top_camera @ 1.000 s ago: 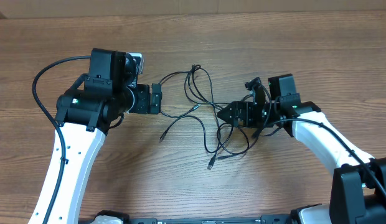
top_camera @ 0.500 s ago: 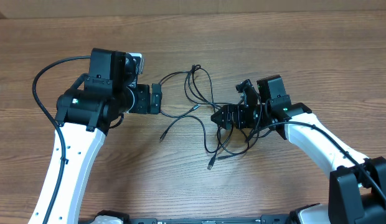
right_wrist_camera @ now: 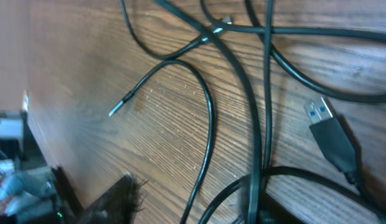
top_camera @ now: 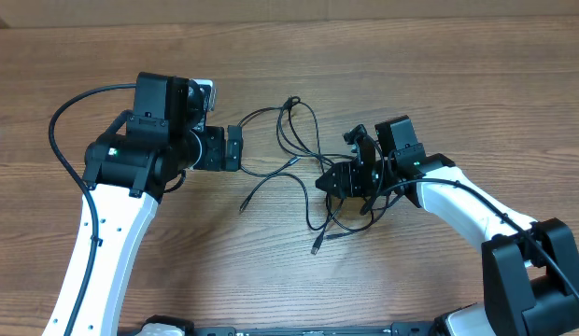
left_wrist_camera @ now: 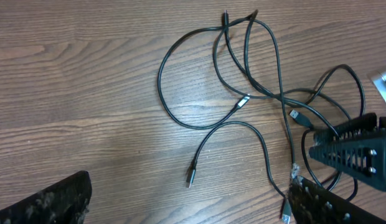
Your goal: Untangle cables
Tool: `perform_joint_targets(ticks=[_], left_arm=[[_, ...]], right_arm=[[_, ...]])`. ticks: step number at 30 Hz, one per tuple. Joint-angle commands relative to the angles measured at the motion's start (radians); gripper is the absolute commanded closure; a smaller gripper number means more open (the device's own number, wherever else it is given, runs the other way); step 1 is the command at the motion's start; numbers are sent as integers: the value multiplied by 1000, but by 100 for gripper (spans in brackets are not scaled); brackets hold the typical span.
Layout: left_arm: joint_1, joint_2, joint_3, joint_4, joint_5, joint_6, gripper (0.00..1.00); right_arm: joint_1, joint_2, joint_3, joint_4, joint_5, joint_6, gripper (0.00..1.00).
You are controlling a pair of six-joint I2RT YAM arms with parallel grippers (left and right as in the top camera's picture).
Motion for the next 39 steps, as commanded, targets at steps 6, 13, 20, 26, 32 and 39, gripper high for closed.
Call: perform_joint_targets(ticks=[6,13,20,26,32,39], left_arm=[[5,7,20,0,-14,-6,0],[5,7,19,0,-14,-6,1],[5,7,19,0,-14,-6,0],[5,7,19,0,-14,-6,0],[5,7,19,0,-14,-6,0],[5,7,20,0,-14,-6,0]], right_arm=[[35,-1,2,-23,-28,-2,77],[100,-1,2,2,-42,-13,96],[100,-9,21,0,-96,3,96],[92,-66,183,-108,-126,9,96],[92,-133,460,-303,-1,-21,96],[92,-183,800,-473,177,-40,96]])
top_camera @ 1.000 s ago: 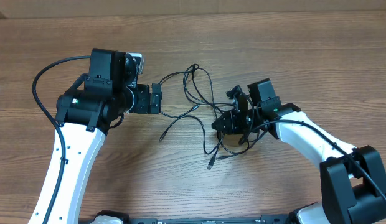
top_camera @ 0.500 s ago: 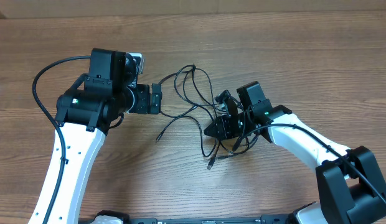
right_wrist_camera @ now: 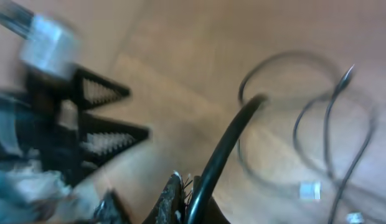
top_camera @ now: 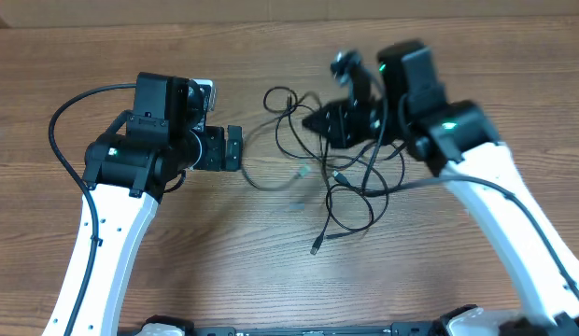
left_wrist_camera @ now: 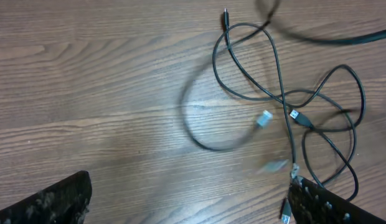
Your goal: Untangle cables
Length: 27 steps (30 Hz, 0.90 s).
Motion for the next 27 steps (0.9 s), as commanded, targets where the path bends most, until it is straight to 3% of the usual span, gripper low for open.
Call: perform_joint_targets(ticks=[1,7,11,20,27], left_arm=[[5,7,19,1,-14,-6,0],[5,7,19,1,-14,-6,0],[5,7,19,1,-14,-6,0],[5,7,19,1,-14,-6,0],[5,7,19,1,-14,-6,0]], right_arm=[[-5,-47,139,-21,111,-19,96],[-5,-82,334,-31,175,-19,96],[-8,-105,411,-31,359,-19,96],[-99,-143,424,-10,765,-19,96],[-274,-147,424,57,807,-1,96]])
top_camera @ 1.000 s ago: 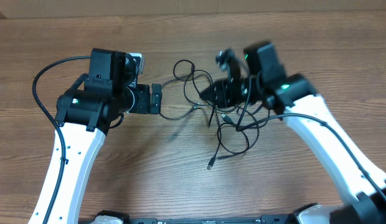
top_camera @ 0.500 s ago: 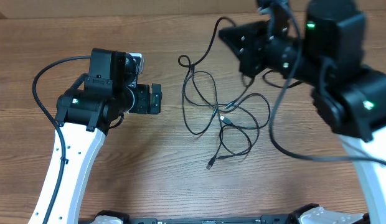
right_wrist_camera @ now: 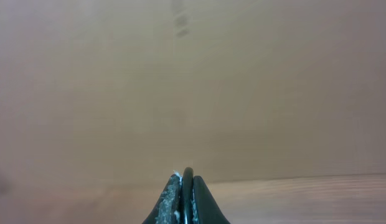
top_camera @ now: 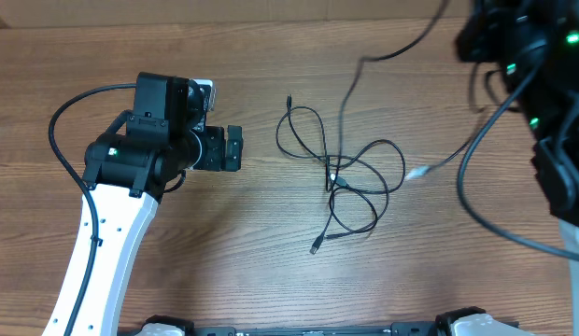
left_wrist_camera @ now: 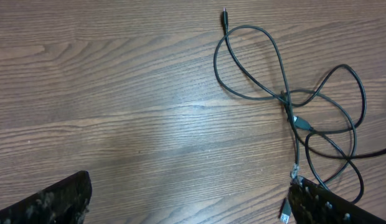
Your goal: Untangle cables
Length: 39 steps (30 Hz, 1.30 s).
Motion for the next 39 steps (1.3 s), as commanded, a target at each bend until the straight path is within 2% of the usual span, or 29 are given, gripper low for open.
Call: perform_joint_targets(ticks=[1,6,12,24,32,39], left_arm=[[5,7,19,1,-13,-6,0],[5,7,19,1,-13,-6,1],[5,7,19,1,-13,-6,0],[4,7,19,1,-13,-6,0],[4,7,19,1,-13,-6,0],[5,7,19,1,-13,-6,0]], right_arm=[[-95,-15,22,38,68,29,96],[-225,-45,23,102,34,104,96],[-314,-92,23,154,-117,134,96],[-316,-173,23,180,-354,217,96],[-316,-201,23,254,-599,294,96],[-316,-197,22,272,-497,288,96]])
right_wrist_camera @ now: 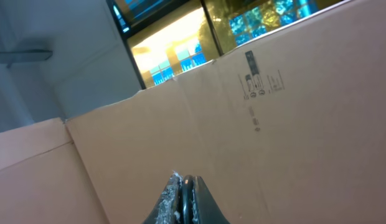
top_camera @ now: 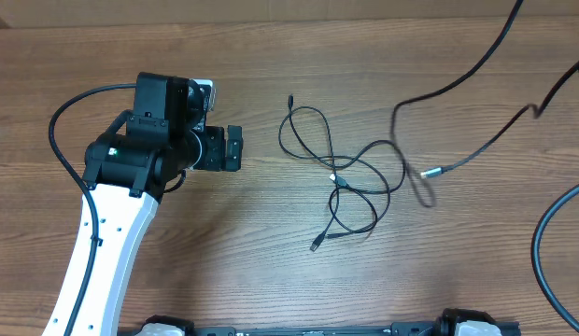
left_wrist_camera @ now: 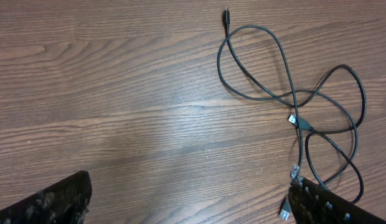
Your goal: Untangle cables
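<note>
Two or so black cables [top_camera: 338, 177] lie loosely crossed on the wooden table, also seen in the left wrist view as loops [left_wrist_camera: 294, 118]. Another black cable [top_camera: 398, 112] hangs in the air from the upper right, its silver plug [top_camera: 427, 172] dangling just right of the pile. My right gripper [right_wrist_camera: 185, 183] is shut on this cable, raised high and facing a cardboard wall; it is outside the overhead view. My left gripper [top_camera: 233, 149] hovers left of the pile, open and empty, with its fingers [left_wrist_camera: 320, 202] wide apart.
A brown cardboard wall [right_wrist_camera: 274, 137] stands behind the table [top_camera: 271, 261]. The right arm's own thick black cable [top_camera: 542, 252] curves along the right edge of the overhead view.
My right arm has left the overhead view, higher and further right. The held cable hangs further right of the pile. The left arm has not moved.
My right gripper was low at the tangle of several cables. Then it was raised over the tangle, shut on one cable, with the pile dragged about. Then it was high at the top right, that cable mostly out. Now the cable hangs clear beside the remaining pile.
</note>
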Tool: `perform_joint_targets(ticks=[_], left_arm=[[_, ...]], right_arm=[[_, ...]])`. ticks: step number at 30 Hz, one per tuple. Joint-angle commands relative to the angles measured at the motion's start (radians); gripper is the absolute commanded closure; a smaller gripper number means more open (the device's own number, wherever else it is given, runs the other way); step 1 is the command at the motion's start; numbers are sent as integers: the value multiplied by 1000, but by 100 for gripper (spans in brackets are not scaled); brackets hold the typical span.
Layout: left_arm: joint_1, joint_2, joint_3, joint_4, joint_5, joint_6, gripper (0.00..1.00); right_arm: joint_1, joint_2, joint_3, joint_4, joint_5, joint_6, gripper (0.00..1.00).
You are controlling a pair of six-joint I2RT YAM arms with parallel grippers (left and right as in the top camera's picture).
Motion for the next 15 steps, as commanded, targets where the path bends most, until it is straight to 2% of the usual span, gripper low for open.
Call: perform_joint_targets(ticks=[1,7,15], left_arm=[[5,7,19,1,-13,-6,0],[5,7,19,1,-13,-6,0],[5,7,19,1,-13,-6,0]], right_arm=[[-4,-1,22,6,95,-19,96],[-4,6,22,-2,256,-83,96],[-4,41,22,-33,550,-243,96]])
